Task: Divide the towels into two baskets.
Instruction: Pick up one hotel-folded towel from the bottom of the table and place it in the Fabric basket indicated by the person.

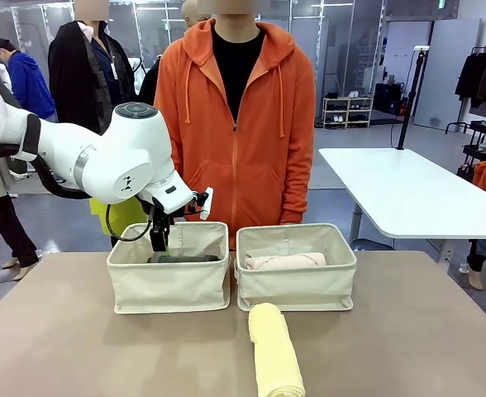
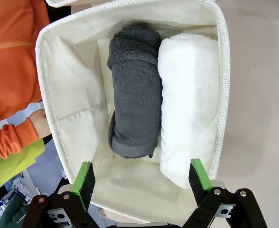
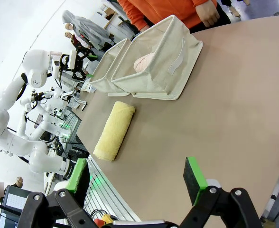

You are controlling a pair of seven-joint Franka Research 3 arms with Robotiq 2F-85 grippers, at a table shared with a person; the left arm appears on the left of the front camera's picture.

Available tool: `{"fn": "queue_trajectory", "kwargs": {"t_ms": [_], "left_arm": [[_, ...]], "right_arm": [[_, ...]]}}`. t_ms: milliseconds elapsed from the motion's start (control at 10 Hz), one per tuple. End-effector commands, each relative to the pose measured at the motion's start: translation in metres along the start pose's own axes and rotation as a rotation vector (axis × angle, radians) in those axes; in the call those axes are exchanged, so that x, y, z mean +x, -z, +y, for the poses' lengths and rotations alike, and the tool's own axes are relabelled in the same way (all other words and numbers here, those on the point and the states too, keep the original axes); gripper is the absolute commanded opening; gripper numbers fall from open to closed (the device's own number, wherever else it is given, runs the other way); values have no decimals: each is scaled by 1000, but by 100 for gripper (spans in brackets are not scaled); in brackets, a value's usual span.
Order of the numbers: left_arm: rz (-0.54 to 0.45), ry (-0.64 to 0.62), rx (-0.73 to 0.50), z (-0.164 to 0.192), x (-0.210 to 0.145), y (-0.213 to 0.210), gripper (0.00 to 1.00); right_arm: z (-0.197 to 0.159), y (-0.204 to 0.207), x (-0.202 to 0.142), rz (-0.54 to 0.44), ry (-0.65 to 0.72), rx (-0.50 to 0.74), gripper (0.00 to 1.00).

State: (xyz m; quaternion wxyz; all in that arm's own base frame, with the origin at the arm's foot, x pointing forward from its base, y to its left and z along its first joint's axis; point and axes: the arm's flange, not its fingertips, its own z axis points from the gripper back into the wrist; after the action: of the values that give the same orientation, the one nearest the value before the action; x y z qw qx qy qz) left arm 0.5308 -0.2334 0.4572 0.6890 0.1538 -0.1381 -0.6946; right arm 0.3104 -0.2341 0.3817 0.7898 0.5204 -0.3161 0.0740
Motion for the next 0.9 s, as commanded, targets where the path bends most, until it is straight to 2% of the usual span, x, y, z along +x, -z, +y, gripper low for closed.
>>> {"fn": "queue_trajectory", "kwargs": {"t_ms": [0,200,400,600,700,800], "left_arm": [[-86,-80,-122,5,-11,-19,100],[-147,-213,-262,4,-62,-63,100],[-371,-394,-504,-20,-125,-108,100],[-511,-558,-722,-46,-194,-122,100],[-625,-652,-803,-61,-237,-129,100],[-687,-730,-844,-74,-269,-134,100]], "right_arm": [[2,2,0,-18,-9,-4,100],[2,2,0,-18,-9,-4,100],[2,2,0,-18,-9,-4,100],[2,2,0,-18,-9,-4,100],[2,2,0,-18,-9,-4,100],[2,2,0,-18,-9,-4,100]]}}
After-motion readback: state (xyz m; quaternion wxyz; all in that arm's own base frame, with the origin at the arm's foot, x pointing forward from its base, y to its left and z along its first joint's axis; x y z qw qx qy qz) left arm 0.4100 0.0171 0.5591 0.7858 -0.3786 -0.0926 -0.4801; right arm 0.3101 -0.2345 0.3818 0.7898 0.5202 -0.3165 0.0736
